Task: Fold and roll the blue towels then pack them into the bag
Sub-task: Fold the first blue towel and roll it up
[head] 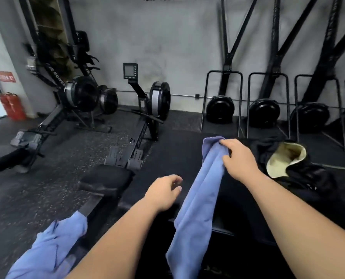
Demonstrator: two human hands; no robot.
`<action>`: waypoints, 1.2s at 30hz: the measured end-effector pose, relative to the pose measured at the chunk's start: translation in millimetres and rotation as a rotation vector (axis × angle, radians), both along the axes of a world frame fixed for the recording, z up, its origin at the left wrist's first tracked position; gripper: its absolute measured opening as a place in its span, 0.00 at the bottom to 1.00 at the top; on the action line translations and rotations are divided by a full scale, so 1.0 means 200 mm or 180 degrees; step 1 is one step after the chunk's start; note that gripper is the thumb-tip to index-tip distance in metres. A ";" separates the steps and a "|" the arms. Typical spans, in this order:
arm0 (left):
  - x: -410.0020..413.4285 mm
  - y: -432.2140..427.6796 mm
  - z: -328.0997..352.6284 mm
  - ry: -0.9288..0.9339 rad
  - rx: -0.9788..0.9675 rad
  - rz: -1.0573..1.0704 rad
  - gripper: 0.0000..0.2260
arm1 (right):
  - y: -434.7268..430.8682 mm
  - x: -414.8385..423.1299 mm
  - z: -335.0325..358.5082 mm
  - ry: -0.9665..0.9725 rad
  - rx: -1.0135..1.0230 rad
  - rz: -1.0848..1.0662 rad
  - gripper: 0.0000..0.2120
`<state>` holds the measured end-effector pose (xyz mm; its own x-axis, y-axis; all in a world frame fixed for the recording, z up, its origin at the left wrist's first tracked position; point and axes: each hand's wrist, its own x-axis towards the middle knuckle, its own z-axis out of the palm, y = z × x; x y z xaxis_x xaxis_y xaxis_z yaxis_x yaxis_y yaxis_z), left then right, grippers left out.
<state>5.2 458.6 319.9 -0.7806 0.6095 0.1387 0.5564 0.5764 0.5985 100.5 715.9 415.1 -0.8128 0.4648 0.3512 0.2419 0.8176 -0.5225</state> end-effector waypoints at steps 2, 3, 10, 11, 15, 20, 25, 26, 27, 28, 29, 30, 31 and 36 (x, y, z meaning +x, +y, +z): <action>0.06 0.08 -0.14 0.0106 -0.0509 -0.0398 0.17 | 0.14 0.09 -0.28 -0.0829 0.0100 -0.0348 0.18; 0.10 0.12 -0.22 0.0150 -0.0685 -0.0575 0.15 | 0.17 0.15 -0.42 -0.1207 0.0135 -0.0417 0.12; 0.12 0.29 -0.52 0.1323 -0.0580 -0.0957 0.11 | 0.14 0.24 -0.85 -0.1611 0.0717 -0.0476 0.12; 0.10 0.31 -0.53 0.1371 -0.0563 -0.0971 0.12 | 0.14 0.23 -0.86 -0.1677 0.0850 -0.0522 0.11; 0.08 0.38 -0.49 0.1247 -0.0739 -0.1124 0.18 | 0.15 0.21 -0.90 -0.1707 0.1175 -0.0618 0.13; 0.04 0.43 -0.43 0.0990 -0.1156 -0.0700 0.24 | 0.23 0.19 -0.92 -0.1693 0.1407 -0.0607 0.19; -0.13 0.46 -0.42 0.0975 -0.1883 -0.0249 0.28 | 0.42 0.22 -0.91 -0.1542 0.1104 -0.1046 0.20; -0.17 0.47 -0.41 0.0900 -0.1926 -0.0179 0.28 | 0.46 0.22 -0.92 -0.1530 0.1060 -0.1125 0.22; -0.20 0.48 -0.40 0.0803 -0.1931 -0.0114 0.28 | 0.48 0.22 -0.92 -0.1549 0.1041 -0.1208 0.24; -0.22 0.49 -0.39 0.0698 -0.1926 -0.0063 0.29 | 0.49 0.21 -0.92 -0.1548 0.1082 -0.1271 0.25; -0.23 0.50 -0.40 0.0614 -0.1933 -0.0026 0.31 | 0.48 0.20 -0.91 -0.1498 0.1161 -0.1258 0.24; -0.23 0.52 -0.40 0.0549 -0.1940 -0.0004 0.33 | 0.45 0.17 -0.91 -0.1369 0.1219 -0.1148 0.22; -0.22 0.53 -0.41 0.0497 -0.1942 0.0012 0.35 | 0.41 0.14 -0.92 -0.1199 0.1262 -0.0961 0.19; -0.24 0.55 -0.48 0.0504 -0.1873 0.0004 0.38 | 0.23 0.04 -1.01 -0.1194 0.0985 -0.0208 0.26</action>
